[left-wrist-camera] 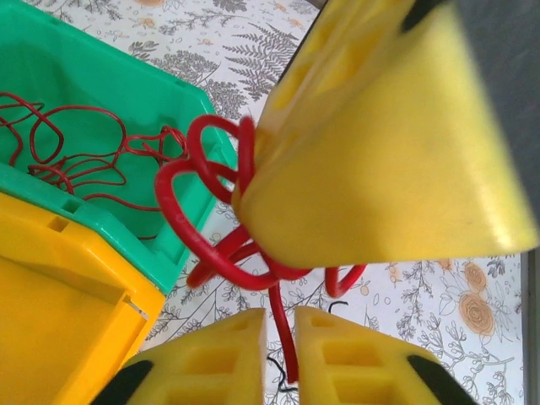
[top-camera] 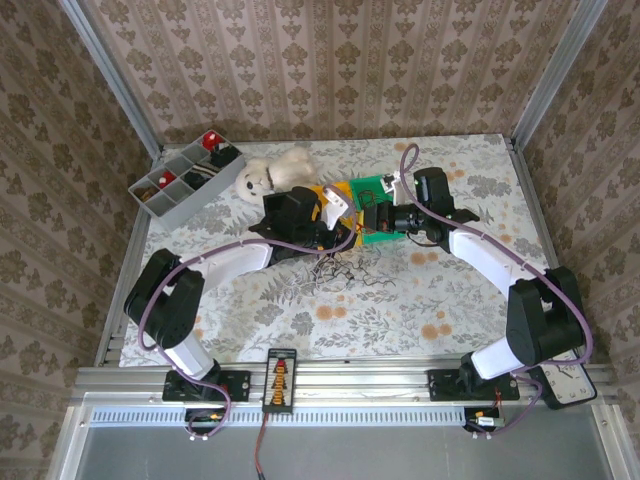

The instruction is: Untangle the cables

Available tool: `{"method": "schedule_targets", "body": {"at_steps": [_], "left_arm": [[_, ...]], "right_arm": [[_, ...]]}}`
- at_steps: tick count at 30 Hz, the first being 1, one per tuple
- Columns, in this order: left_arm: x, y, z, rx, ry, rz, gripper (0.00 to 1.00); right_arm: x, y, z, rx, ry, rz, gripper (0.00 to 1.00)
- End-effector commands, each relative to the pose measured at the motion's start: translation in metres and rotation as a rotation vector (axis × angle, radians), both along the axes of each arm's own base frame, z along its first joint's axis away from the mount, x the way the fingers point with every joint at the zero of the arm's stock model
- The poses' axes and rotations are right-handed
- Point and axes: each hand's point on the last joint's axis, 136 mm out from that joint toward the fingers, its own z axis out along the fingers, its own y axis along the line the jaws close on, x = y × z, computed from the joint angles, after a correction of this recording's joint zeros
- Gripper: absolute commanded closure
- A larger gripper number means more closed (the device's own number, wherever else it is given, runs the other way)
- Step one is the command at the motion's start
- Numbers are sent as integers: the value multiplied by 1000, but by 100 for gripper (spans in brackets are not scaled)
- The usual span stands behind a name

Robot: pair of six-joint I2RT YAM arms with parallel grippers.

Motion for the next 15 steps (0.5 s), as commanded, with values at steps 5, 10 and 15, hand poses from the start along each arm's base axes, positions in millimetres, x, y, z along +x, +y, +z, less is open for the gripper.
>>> {"method": "schedule_targets", "body": {"at_steps": [5,10,15], "left_arm": [[2,-9,11,-24,-18,-20,99],[3,-10,11,-46,-30,-18,100],[8,-10,11,-71,-26,15,100]], "right_arm": [[-6,3,20,19,-50,27,94],[-5,3,18,17,-43,25,94],[-4,3,19,19,-44,20,95]]}}
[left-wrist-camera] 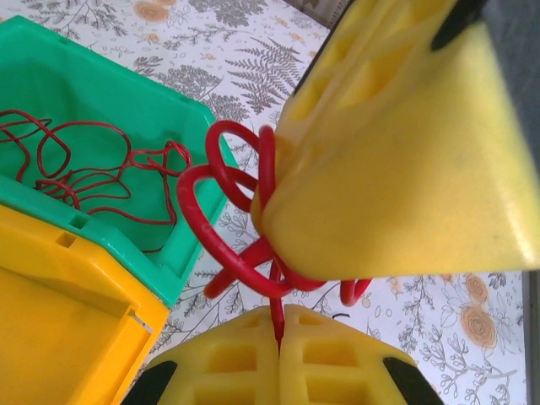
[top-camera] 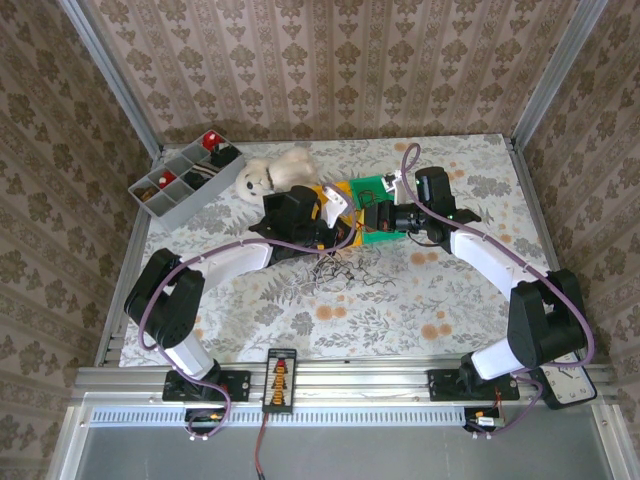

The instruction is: Untangle the cables

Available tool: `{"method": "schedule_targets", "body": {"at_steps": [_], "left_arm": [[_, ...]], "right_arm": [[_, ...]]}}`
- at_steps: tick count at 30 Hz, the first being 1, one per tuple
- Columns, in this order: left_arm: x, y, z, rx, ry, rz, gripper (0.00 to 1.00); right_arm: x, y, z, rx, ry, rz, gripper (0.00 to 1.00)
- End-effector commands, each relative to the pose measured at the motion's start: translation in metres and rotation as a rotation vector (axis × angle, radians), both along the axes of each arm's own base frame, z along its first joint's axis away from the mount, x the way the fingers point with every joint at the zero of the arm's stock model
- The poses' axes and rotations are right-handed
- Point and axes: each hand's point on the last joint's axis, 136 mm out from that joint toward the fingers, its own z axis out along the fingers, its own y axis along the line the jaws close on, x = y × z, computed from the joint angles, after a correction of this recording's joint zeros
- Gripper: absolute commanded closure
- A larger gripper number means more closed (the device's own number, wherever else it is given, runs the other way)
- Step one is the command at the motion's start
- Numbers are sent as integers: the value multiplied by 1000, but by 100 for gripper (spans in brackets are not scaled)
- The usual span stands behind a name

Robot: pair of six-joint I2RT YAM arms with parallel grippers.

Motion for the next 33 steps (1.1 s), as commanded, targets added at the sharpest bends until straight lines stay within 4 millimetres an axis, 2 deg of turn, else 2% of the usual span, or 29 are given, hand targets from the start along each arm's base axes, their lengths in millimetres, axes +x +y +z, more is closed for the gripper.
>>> {"method": "schedule_targets", "body": {"at_steps": [1,7,12,19,20,22,26,33], "left_arm": [[7,-6,2,-38,-6,22,100],[30,15,-12,21,-64,212,100],[31,23,-21,52,-69,240,100],[39,39,-47,91,-1,319,100],[40,43,-50,92,12,333,100],[45,53,-57,90,36,375,100],[54,69,-62,79,69,437,100],[61,85,-65,100,61,506,100]], "right_arm": [[-3,3,15,17,-33,19,95],[2,-6,17,8,-44,-13,95],[3,-15,19,9,-43,-33,95],[5,-33,20,8,-44,-75,95],[2,-36,32,17,-75,-83,95],[3,-44,35,20,-82,-101,95],[5,-57,38,20,-91,-137,95],[15,-85,46,13,-116,-231,95]]}}
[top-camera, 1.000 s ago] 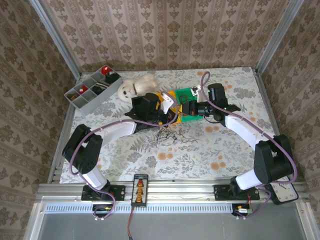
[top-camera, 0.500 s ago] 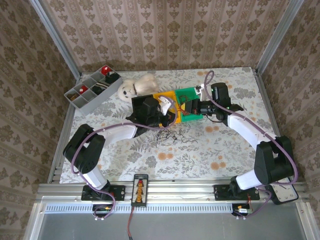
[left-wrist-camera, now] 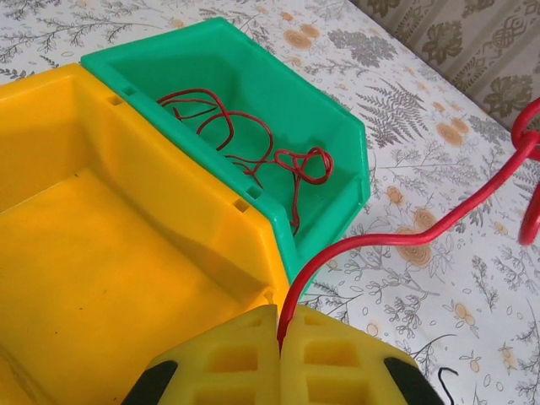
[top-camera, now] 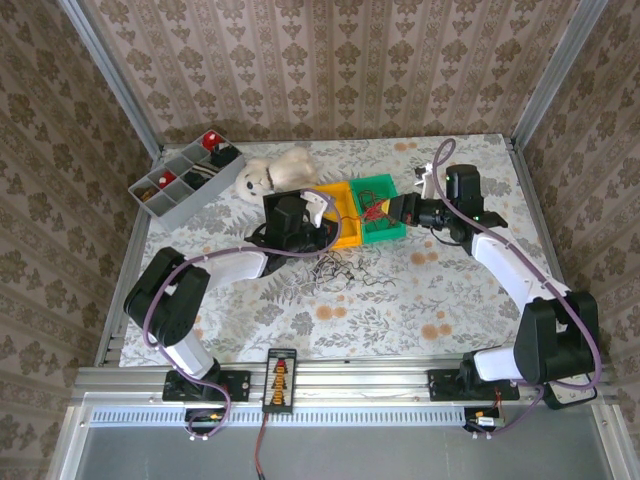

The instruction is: Untangle the cables

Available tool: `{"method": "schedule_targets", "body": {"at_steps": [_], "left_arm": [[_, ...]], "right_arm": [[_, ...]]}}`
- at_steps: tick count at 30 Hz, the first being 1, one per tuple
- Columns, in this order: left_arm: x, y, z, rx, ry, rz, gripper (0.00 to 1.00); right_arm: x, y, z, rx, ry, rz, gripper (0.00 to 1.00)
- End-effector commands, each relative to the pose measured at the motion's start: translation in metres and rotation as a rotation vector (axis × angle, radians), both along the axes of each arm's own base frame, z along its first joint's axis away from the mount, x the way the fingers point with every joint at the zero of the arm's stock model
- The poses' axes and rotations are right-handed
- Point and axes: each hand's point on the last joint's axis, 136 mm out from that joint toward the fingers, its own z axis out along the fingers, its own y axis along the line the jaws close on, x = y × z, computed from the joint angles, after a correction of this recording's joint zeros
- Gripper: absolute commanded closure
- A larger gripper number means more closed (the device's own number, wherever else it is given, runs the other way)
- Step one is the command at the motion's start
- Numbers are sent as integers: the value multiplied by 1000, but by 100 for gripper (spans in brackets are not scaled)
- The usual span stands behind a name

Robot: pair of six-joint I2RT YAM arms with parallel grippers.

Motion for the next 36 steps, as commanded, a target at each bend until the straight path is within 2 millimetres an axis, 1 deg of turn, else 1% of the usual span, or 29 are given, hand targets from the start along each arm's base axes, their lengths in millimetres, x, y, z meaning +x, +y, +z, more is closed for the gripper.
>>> {"method": "schedule_targets", "body": {"at_steps": [1,5,8,10,11,13,15,17,21,22,23,25,29,36], "left_arm": [[17,46,-34,108,81,192,100],[18,50,-33,105,76,207,100],[12,42,-22,90,59,153,100],[10,41,-15,95,33,144,100],[10,45,-13,94,26,157,100],[11,60,-8,82,27,197,100],[3,65,-3,66,28,167,100],[-8,54,6,65,11,81,100],[-36,14,26,91,-61,-114,100],[-43,5,29,99,-71,-154,94],[-48,-4,32,106,-80,-191,83],[-55,-15,37,99,-80,-243,66],[-57,-27,49,49,-87,-282,57],[-53,-45,61,17,-105,-337,57]], "right_arm": [[5,-27,26,1,-83,-88,95],[11,-49,26,-20,-87,-183,95],[12,-51,25,-22,-90,-193,94],[12,-53,21,-27,-77,-202,94],[13,-55,19,-37,-76,-213,94],[14,-64,16,-73,-75,-261,95],[14,-66,16,-87,-80,-269,95],[13,-61,16,-71,-76,-246,95],[12,-40,14,-33,-69,-167,94],[11,-33,15,-26,-71,-142,94],[10,-26,15,-22,-69,-119,94],[8,-14,15,-15,-69,-82,94],[7,3,11,-16,-56,-35,94],[3,18,10,-3,-44,21,94]]}}
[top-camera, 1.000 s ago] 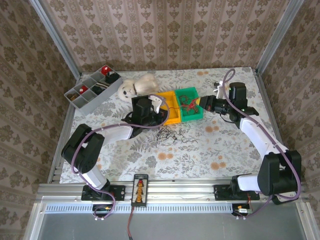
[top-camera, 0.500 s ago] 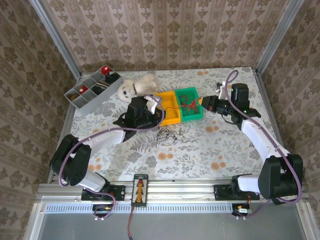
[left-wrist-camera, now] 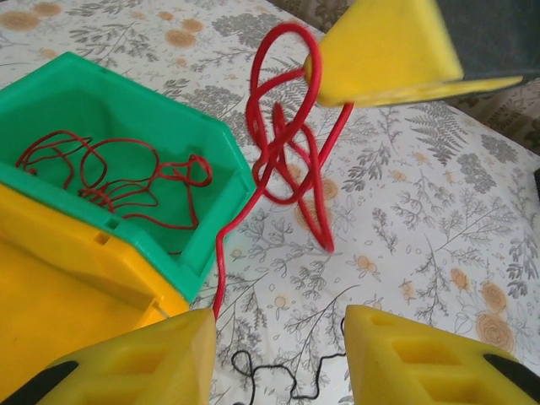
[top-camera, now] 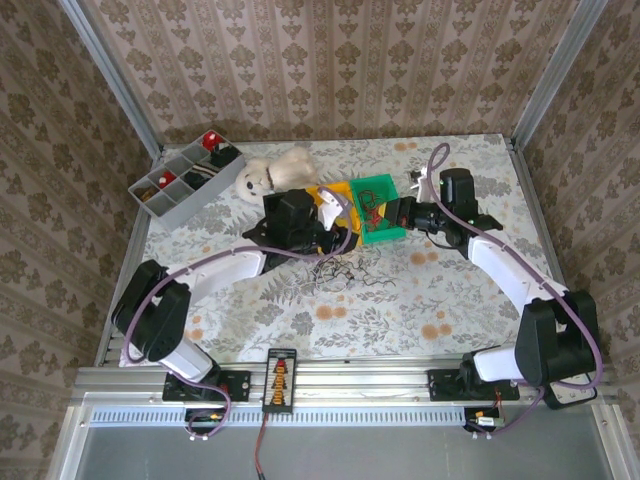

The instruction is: Untangle the cables

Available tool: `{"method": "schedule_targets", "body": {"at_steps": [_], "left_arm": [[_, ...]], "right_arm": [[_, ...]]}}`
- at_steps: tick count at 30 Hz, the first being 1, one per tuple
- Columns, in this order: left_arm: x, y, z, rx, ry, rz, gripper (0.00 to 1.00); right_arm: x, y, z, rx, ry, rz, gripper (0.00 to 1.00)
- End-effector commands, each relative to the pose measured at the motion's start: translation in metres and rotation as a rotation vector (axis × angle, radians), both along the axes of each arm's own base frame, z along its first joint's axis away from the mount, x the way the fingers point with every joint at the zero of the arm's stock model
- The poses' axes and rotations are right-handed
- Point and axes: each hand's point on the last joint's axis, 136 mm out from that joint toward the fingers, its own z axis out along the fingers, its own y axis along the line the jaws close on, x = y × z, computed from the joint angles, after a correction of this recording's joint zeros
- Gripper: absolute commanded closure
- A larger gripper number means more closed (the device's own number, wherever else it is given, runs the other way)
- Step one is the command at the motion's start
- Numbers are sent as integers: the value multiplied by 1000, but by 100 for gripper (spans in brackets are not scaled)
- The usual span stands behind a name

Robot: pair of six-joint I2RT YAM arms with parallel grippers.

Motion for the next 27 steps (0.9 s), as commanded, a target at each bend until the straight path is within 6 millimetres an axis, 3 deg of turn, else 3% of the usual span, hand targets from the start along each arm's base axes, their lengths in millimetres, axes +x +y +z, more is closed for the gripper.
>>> {"method": "schedule_targets", "body": {"at_steps": [1,5,12,15,18,24,27], "left_arm": [[-1,-15,16,-33,-31,-76,57],[0,-26,21,-48,-25,-121,60],[2,-37,17,-51,-2,-159,74],[4,-39,9,-38,15,-158,83],[9,-41,3,-31,24,-143,99],[17,-41,11,-55,-13,-104,100],[30,-31,16,-79,-34,-16,100]], "right_arm": [[5,8,21,17,-59,36,94],[4,11,22,19,-60,48,94],[3,13,22,18,-61,56,94],[3,14,24,24,-64,57,94],[3,15,25,29,-64,58,94],[2,13,21,15,-54,51,94],[5,6,11,-33,-32,8,94]]}}
